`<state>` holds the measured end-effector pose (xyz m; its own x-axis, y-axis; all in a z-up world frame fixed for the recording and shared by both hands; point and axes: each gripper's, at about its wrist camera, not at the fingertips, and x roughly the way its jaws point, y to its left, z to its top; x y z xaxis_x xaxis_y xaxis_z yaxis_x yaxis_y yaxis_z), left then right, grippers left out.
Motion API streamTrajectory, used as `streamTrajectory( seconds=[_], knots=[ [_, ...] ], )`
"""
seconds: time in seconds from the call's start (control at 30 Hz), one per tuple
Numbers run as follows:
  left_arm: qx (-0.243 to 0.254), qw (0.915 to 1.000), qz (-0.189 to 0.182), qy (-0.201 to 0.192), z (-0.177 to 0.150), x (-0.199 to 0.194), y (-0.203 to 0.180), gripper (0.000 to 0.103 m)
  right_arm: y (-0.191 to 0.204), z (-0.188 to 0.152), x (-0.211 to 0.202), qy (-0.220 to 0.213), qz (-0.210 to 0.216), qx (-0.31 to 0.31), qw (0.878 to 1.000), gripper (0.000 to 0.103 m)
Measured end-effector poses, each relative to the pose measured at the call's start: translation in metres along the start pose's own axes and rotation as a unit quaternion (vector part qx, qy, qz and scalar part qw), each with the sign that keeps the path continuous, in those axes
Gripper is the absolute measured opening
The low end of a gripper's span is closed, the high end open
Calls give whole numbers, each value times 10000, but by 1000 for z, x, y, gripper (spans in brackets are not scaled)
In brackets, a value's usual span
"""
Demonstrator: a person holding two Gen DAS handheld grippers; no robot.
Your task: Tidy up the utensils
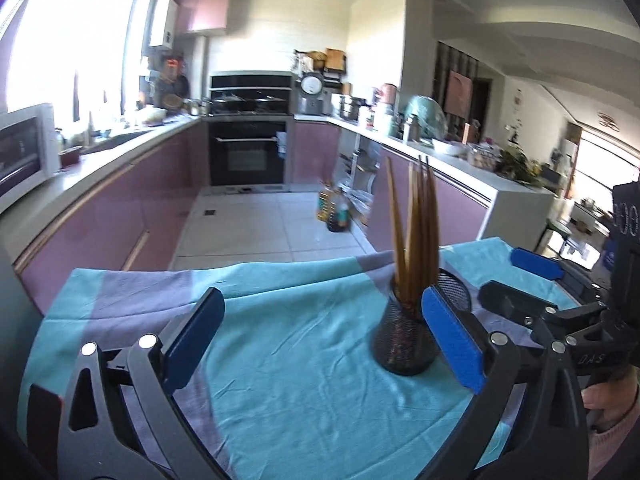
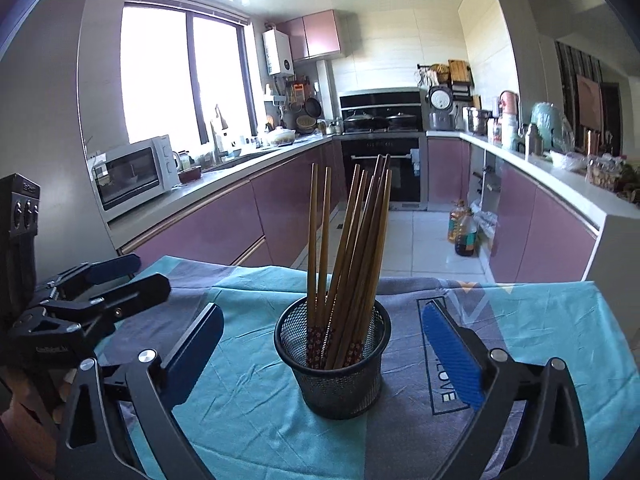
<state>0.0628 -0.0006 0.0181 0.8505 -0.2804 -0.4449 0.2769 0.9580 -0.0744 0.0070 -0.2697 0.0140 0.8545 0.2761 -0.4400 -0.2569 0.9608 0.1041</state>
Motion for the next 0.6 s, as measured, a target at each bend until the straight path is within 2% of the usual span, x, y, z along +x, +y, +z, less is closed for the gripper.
streamTrajectory(
  seconds=[0.33, 0.6],
  knots=[
    [-66, 9966, 437, -701, -15, -55, 10, 97, 16, -9, -22, -499, -372, -208, 9978, 96],
    [5, 9926, 659, -1019, -26, -86, 8, 97, 28, -15, -38, -782, -475, -331, 9953, 96]
  ],
)
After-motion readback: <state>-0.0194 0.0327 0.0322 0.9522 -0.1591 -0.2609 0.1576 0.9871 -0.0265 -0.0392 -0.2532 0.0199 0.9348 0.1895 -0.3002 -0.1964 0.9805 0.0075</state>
